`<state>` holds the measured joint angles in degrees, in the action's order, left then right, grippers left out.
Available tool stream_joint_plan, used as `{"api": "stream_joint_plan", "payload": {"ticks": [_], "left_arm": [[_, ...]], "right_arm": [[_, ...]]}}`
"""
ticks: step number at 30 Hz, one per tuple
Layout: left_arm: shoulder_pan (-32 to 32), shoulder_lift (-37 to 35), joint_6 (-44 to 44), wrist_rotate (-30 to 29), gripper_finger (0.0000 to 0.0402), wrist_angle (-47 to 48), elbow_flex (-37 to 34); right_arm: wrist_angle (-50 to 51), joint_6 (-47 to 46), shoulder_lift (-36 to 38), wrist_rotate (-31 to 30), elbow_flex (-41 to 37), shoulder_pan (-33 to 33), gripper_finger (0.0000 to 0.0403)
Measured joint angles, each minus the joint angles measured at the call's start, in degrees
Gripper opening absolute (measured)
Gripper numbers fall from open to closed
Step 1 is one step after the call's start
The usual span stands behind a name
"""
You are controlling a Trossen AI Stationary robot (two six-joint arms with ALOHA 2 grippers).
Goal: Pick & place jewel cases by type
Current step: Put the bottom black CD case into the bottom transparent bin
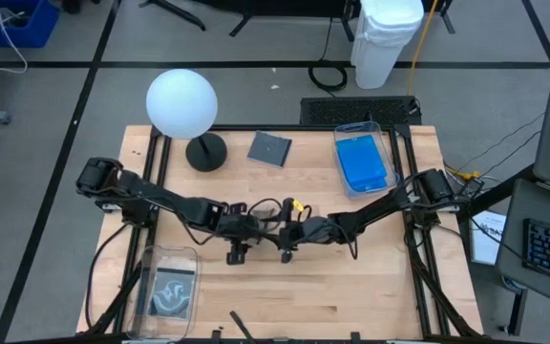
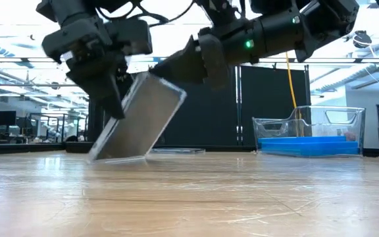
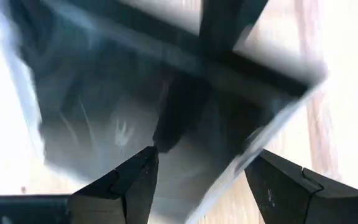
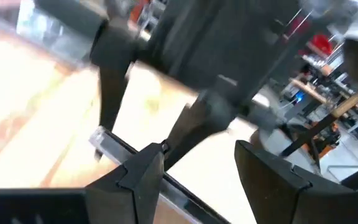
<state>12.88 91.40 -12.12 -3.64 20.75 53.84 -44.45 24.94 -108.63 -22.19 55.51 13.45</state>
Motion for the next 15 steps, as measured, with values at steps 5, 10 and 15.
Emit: {"api": "stream_joint_plan", "payload": {"ticks": [5,10,15], "left_arm": [[0.0,-2.3,0.0,-0.5,0.0237,-2.4,0.2],[0.0,-2.6,-0.2,-0.7,0.0237,-3.4,0.1],[0.0,-2.6,0.0,-1.1,0.0237,0.6,0.1]], "right_arm": [[-0.4,0.1,-0.1,0.2,0.2,0.0,0.0192],[-0.4,0.2,0.0,0.2,0.2,0.0,0.0192],[5.4,1.6,0.1,0.0,0.2,0.1,0.0192]]}}
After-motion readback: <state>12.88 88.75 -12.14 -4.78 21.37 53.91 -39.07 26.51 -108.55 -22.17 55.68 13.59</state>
